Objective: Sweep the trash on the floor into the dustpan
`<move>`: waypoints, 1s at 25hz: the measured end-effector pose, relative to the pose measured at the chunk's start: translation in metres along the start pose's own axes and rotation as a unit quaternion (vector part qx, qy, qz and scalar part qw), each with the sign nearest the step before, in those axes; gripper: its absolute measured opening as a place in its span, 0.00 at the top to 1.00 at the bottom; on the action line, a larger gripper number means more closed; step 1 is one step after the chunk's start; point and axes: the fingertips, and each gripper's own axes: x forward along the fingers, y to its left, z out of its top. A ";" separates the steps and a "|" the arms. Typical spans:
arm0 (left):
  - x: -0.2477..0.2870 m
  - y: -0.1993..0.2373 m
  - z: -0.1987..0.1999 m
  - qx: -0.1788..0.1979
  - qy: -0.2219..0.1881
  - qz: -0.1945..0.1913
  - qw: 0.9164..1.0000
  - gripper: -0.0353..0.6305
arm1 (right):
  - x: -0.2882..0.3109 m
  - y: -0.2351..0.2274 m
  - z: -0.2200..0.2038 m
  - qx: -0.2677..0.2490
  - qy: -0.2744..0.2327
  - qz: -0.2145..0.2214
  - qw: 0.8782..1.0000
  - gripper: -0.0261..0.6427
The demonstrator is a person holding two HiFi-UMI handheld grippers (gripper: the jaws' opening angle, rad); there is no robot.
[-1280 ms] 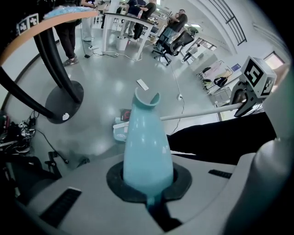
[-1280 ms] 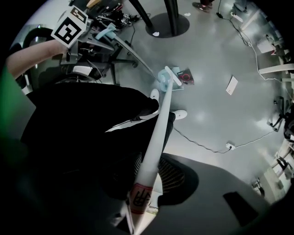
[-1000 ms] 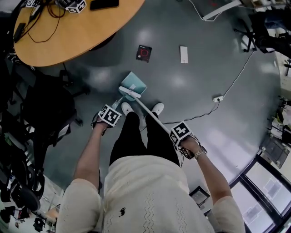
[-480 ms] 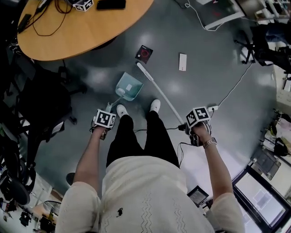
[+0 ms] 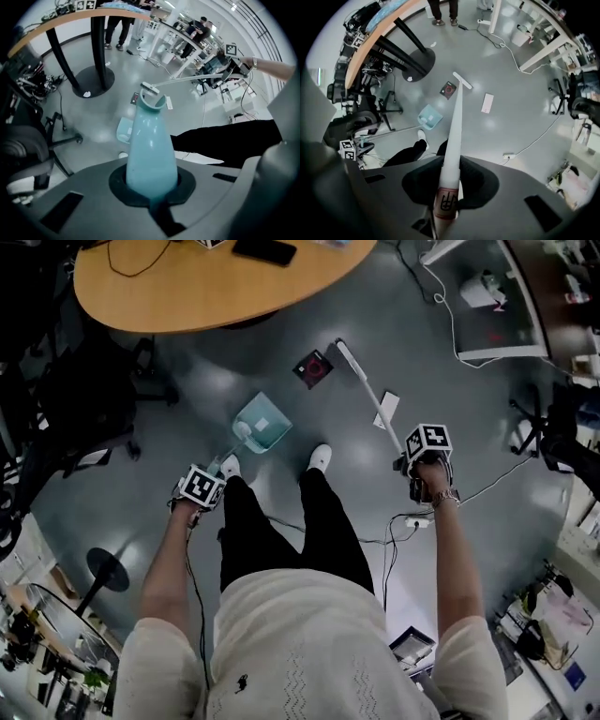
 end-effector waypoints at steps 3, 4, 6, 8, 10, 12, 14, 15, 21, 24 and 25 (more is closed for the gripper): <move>0.010 -0.025 0.007 -0.111 -0.031 -0.022 0.993 0.93 | -0.003 -0.033 0.032 -0.073 0.029 -0.082 0.994 0.82; 0.012 -0.034 0.013 -0.133 -0.042 -0.020 0.990 0.93 | -0.005 -0.040 0.037 -0.104 0.042 -0.110 0.988 0.82; 0.017 -0.060 0.025 -0.156 -0.059 -0.002 0.986 0.93 | -0.009 -0.054 0.038 -0.173 0.068 -0.156 0.970 0.82; 0.026 -0.083 0.031 -0.161 -0.064 0.012 0.985 0.93 | -0.004 -0.066 0.030 -0.235 0.081 -0.185 0.951 0.81; 0.034 -0.097 0.035 -0.157 -0.062 0.014 0.985 0.93 | 0.008 -0.070 0.015 -0.283 0.085 -0.202 0.934 0.81; 0.037 -0.104 0.041 -0.158 -0.067 0.019 0.985 0.93 | 0.017 -0.063 -0.004 -0.310 0.098 -0.195 0.925 0.81; 0.034 -0.107 0.045 -0.159 -0.072 0.026 0.984 0.93 | 0.024 -0.047 -0.029 -0.315 0.120 -0.159 0.928 0.81; 0.032 -0.107 0.046 -0.158 -0.074 0.029 0.984 0.93 | 0.026 -0.037 -0.044 -0.315 0.134 -0.138 0.929 0.81; 0.030 -0.101 0.041 -0.155 -0.084 0.037 0.984 0.93 | 0.033 -0.024 -0.094 -0.398 0.178 -0.146 0.888 0.81; 0.029 -0.093 0.036 -0.153 -0.083 0.034 0.984 0.93 | 0.035 -0.016 -0.100 -0.419 0.182 -0.149 0.877 0.81; 0.029 -0.090 0.035 -0.151 -0.083 0.033 0.984 0.93 | 0.035 -0.013 -0.101 -0.420 0.180 -0.150 0.877 0.81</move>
